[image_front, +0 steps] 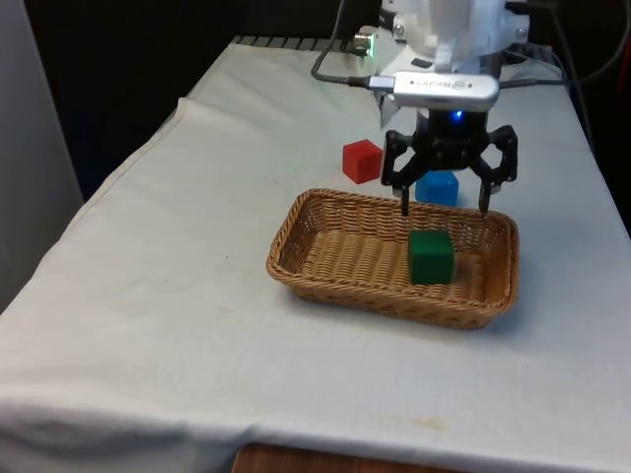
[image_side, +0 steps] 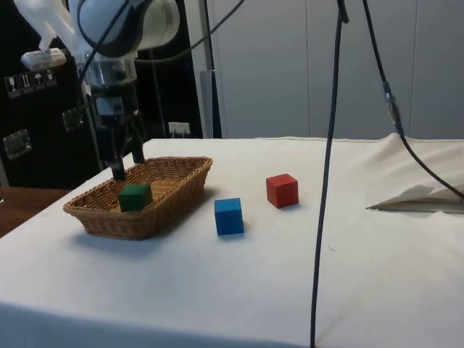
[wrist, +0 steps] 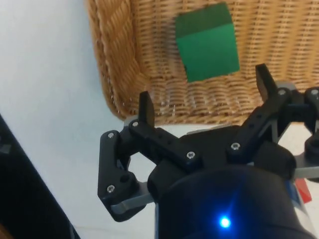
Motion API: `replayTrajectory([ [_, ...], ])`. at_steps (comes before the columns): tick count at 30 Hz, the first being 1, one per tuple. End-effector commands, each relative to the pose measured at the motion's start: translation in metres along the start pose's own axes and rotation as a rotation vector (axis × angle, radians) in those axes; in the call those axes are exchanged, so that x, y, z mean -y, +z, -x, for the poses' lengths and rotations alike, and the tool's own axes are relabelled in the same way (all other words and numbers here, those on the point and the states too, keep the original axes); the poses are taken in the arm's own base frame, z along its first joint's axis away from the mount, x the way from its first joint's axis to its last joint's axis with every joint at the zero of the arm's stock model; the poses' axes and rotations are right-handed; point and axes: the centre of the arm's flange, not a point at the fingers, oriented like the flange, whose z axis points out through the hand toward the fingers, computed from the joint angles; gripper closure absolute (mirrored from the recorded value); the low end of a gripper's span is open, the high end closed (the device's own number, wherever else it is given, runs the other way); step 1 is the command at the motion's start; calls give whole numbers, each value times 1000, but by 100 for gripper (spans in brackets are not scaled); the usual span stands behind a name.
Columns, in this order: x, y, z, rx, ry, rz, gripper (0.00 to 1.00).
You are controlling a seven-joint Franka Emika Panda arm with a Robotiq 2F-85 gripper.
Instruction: Pick up exactly two blocks and place them into the basket.
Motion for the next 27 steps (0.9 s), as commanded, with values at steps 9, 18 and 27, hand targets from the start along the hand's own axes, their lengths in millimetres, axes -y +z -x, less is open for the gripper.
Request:
replayTrajectory([
  [9, 4, -21, 20, 19, -9, -1, 0],
  [18, 3, -41, 50, 22, -15, 0, 0],
  [27, 5, -54, 79, 34, -22, -8, 0],
])
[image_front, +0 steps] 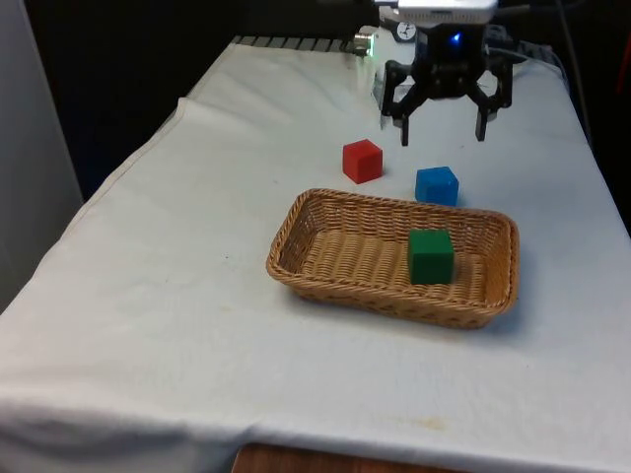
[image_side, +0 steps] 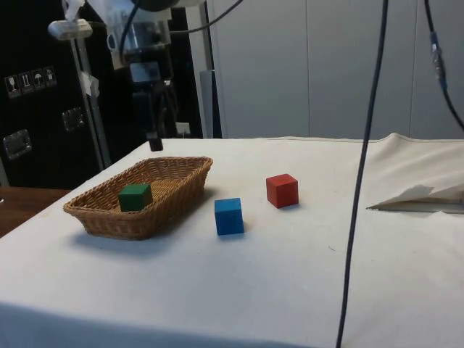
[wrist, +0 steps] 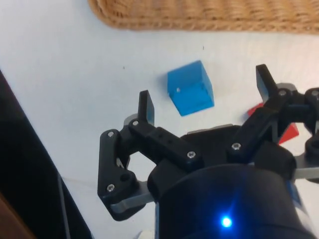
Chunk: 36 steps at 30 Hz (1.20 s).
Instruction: Pick up exactly two blocks and place them into the basket.
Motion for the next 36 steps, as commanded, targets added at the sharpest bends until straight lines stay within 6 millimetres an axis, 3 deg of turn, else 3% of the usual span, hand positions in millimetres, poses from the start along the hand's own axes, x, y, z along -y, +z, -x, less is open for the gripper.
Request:
replayTrajectory([
  [1, 2, -1, 5, -5, 2, 8, 0],
  [6, 4, -1, 12, 7, -3, -6, 0],
  [18, 34, 7, 44, -12, -11, -13, 0],
  [28, 49, 42, 74, -33, -28, -22, 0],
  [36, 45, 71, 91, -35, -55, -19, 0],
])
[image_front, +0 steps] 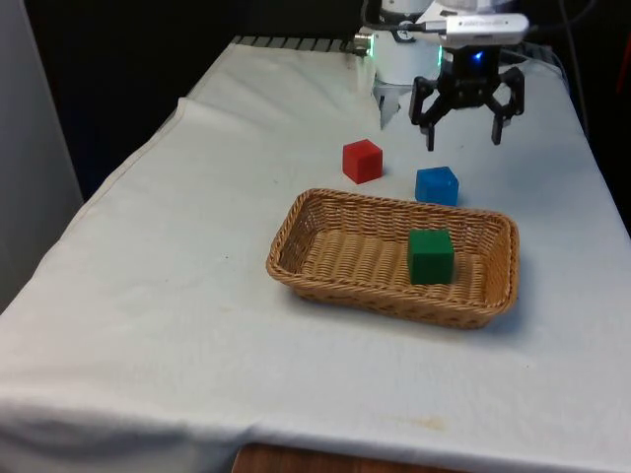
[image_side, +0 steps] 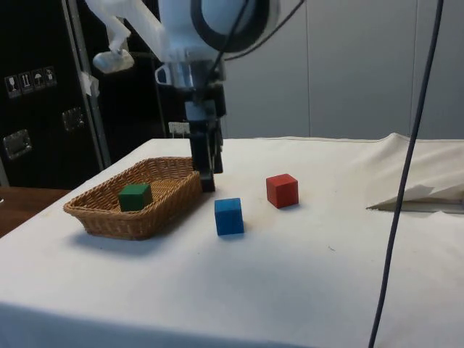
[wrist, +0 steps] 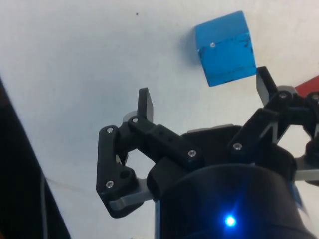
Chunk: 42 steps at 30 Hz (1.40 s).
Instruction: Pick up exactly two blocks and place them into the basket.
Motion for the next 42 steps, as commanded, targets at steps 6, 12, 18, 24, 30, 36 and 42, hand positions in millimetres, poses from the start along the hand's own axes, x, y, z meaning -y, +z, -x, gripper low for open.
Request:
replayTrajectory([
  [6, -21, 21, 11, -1, -34, -2, 0],
  [12, -37, 30, 14, 7, -49, 3, 0],
  [18, -38, 41, 14, -5, -63, 4, 0],
  [24, -32, 51, 12, -25, -74, 17, 0],
  [30, -25, 60, 11, -39, -86, 23, 0],
  [36, -20, 78, 14, -50, -104, 33, 0],
  [42, -18, 82, 17, -54, -110, 37, 0],
])
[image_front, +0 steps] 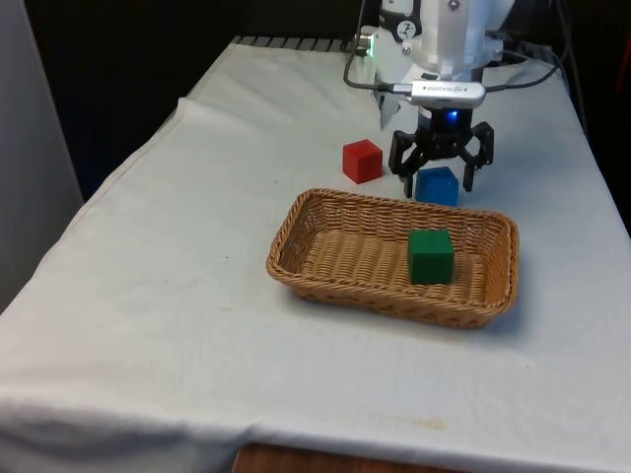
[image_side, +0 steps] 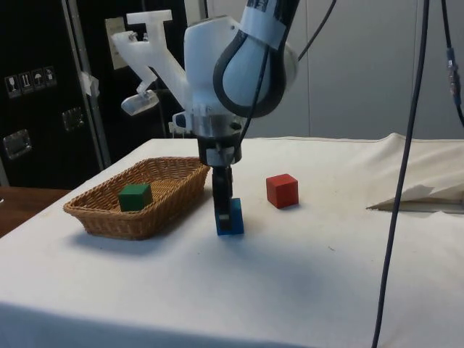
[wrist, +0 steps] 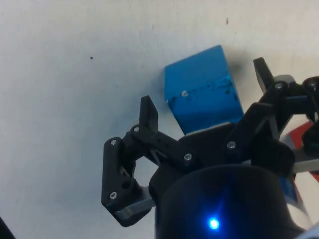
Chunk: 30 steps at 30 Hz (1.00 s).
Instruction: Pick up exactly two blocks and place them into the basket.
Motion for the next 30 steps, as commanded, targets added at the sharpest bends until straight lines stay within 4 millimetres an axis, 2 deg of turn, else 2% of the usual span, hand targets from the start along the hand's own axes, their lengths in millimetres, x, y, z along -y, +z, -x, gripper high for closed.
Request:
replayTrajectory([
  [1, 3, -1, 1, -13, -2, -9, 7],
  [3, 2, -1, 1, -14, -2, -8, 26],
  [4, 1, 1, 1, -1, -2, 1, 43],
  [5, 2, -1, 1, -15, -2, -8, 43],
  [10, 3, 0, 2, -15, -4, -8, 98],
  [19, 3, -1, 2, -14, -4, -7, 98],
  [23, -1, -17, 1, -17, -3, -4, 98],
  [24, 0, -13, -1, -20, -1, -3, 98],
  [30, -5, -40, 1, -24, -1, -11, 98],
])
